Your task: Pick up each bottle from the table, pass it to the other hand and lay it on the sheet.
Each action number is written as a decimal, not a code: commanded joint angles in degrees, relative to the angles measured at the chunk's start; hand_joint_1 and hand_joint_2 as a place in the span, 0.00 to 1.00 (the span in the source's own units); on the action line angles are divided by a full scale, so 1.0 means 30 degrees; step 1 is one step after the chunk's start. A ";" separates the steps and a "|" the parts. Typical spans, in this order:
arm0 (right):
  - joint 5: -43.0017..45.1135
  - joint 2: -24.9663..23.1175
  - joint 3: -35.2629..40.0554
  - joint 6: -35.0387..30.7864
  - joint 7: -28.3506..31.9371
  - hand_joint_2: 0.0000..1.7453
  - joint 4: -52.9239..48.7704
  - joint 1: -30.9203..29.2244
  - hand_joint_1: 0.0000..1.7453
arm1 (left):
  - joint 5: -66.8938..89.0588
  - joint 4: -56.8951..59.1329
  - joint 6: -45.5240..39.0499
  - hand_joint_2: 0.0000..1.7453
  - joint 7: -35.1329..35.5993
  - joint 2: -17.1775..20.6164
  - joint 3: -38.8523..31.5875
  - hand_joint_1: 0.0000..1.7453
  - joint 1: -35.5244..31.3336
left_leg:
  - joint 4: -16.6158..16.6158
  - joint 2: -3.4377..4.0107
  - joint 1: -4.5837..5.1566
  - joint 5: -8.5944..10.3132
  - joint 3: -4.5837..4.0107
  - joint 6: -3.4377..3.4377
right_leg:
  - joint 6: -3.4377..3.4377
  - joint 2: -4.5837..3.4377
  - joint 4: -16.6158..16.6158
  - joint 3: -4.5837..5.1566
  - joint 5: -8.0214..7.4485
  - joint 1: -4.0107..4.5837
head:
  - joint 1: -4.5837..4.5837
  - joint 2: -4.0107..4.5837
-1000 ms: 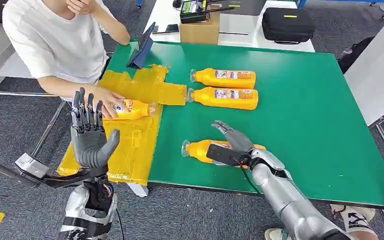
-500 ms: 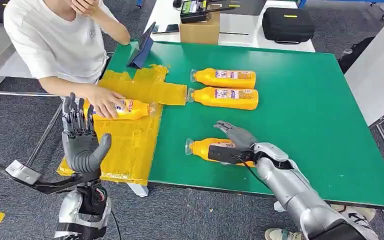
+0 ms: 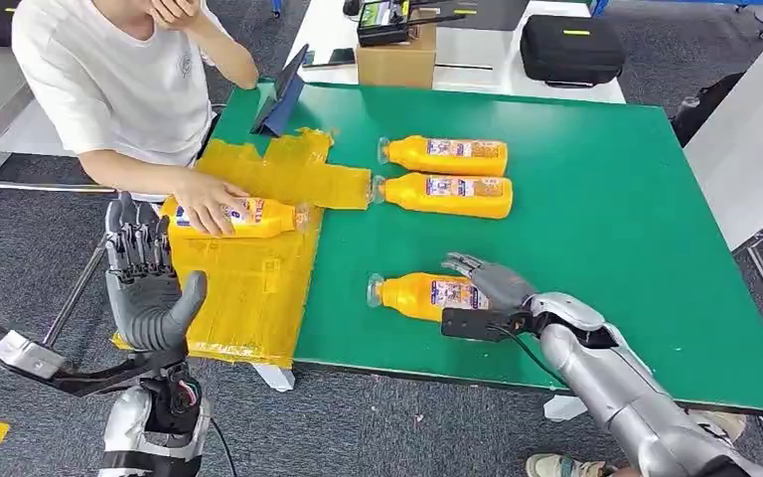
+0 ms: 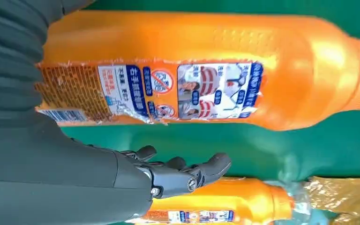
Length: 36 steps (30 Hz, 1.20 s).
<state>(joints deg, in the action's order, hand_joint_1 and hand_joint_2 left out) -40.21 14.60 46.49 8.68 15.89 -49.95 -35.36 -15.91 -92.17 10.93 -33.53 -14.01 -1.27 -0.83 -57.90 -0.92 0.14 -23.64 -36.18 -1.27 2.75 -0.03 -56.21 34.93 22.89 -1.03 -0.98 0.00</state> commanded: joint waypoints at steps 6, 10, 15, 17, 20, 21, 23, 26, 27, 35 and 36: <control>0.0020 0.2354 0.1273 0.0024 -0.0637 1.00 -0.2471 0.0508 0.00 | 0.0240 -0.0110 -0.0060 1.00 -0.0031 0.0502 -0.0290 0.00 -0.0078 | 0.0006 -0.0006 -0.0001 -0.0027 0.0060 0.0019 | -0.0030 0.0023 0.0012 -0.0071 0.0030 0.0003 | 0.0000 0.0000; -0.1900 0.2453 0.1742 -0.0908 -0.1720 1.00 -0.2244 0.0383 0.00 | 0.0239 -0.0476 -0.0034 1.00 -0.0041 0.0418 -0.0490 0.00 0.0414 | 0.0010 0.0048 -0.0011 -0.0056 0.0117 0.0034 | -0.0054 -0.0021 0.0021 -0.0115 0.0040 0.0016 | 0.0000 0.0000; -0.2265 0.2463 0.1319 -0.0883 -0.1822 1.00 -0.1958 0.0497 0.00 | 0.0308 -0.0564 0.0045 1.00 0.0003 0.0371 -0.0694 0.00 0.0556 | -0.0007 0.0050 -0.0006 -0.0063 0.0110 0.0034 | -0.0051 -0.0019 0.0002 -0.0106 0.0050 0.0013 | 0.0000 0.0000; -0.2336 0.2331 0.1156 -0.0939 -0.1808 1.00 -0.1828 0.0747 0.00 | 0.0419 -0.0505 -0.0070 1.00 -0.0009 0.0346 -0.0724 0.00 0.0518 | 0.0003 0.0030 -0.0005 -0.0045 0.0089 0.0026 | -0.0041 -0.0003 0.0013 -0.0089 0.0037 0.0011 | 0.0007 0.0000; -0.2097 0.1810 0.0610 -0.1084 -0.1479 1.00 -0.1223 0.1324 0.00 | 0.0419 -0.0232 -0.0054 1.00 -0.0008 0.0353 -0.0601 0.00 0.0349 | 0.0017 0.0024 -0.0016 -0.0044 0.0110 0.0027 | -0.0042 0.0002 0.0032 -0.0115 0.0035 0.0023 | 0.0007 0.0000; -0.1822 0.1536 0.0294 -0.1055 -0.1338 1.00 -0.0823 0.1418 0.00 | 0.0424 -0.0167 -0.0091 1.00 0.0008 0.0378 -0.0535 0.00 0.0309 | 0.0015 0.0039 -0.0021 -0.0058 0.0137 0.0034 | -0.0052 -0.0008 0.0030 -0.0138 0.0044 0.0029 | 0.0000 0.0000; -0.1797 0.1463 0.0275 -0.1047 -0.1330 1.00 -0.0701 0.1474 0.00 | 0.0427 -0.0155 -0.0095 1.00 0.0014 0.0370 -0.0497 0.00 0.0287 | 0.0020 0.0035 -0.0012 -0.0042 0.0109 0.0028 | -0.0043 -0.0010 0.0034 -0.0111 0.0029 0.0018 | 0.0007 0.0000; -0.1797 0.1140 0.0106 -0.1183 -0.1311 1.00 -0.0146 0.1404 0.00 | 0.0610 -0.0193 -0.0248 1.00 0.0001 0.0414 -0.0363 0.00 0.0276 | 0.0010 0.0057 -0.0011 -0.0051 0.0112 0.0033 | -0.0049 -0.0029 0.0022 -0.0107 0.0032 0.0017 | 0.0000 0.0000; -0.1833 0.1067 0.0100 -0.1215 -0.1311 1.00 0.0132 0.1305 0.00 | 0.0619 -0.0214 -0.0259 1.00 0.0006 0.0478 -0.0331 0.00 0.0264 | 0.0016 0.0033 -0.0001 -0.0024 0.0058 0.0018 | -0.0030 -0.0012 0.0023 -0.0056 0.0012 0.0004 | 0.0000 0.0000; -0.1866 0.0684 -0.0139 -0.1386 -0.1108 1.00 0.1879 0.1105 1.00 | 0.0627 -0.0064 -0.0362 1.00 0.0033 0.0584 -0.0235 0.00 0.0283 | 0.0022 0.0026 -0.0003 -0.0027 0.0081 0.0021 | -0.0033 -0.0003 0.0033 -0.0082 0.0018 0.0008 | 0.0000 0.0000; -0.1976 0.0623 -0.0188 -0.1536 -0.1114 1.00 0.2089 0.1099 1.00 | 0.0620 -0.0102 -0.0341 1.00 0.0031 0.0599 -0.0223 0.00 0.0349 | 0.0025 0.0044 -0.0015 -0.0050 0.0133 0.0033 | -0.0051 -0.0012 0.0040 -0.0133 0.0034 0.0022 | 0.0000 0.0000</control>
<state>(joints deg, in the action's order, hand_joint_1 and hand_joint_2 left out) -45.22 19.10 46.05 4.87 12.24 -52.41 -30.46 -14.12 -94.60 10.27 -33.73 -13.62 -2.32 1.10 -57.90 -0.90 0.18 -23.65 -36.17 -1.28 2.75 -0.03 -56.19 34.92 22.89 -1.07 -0.98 0.00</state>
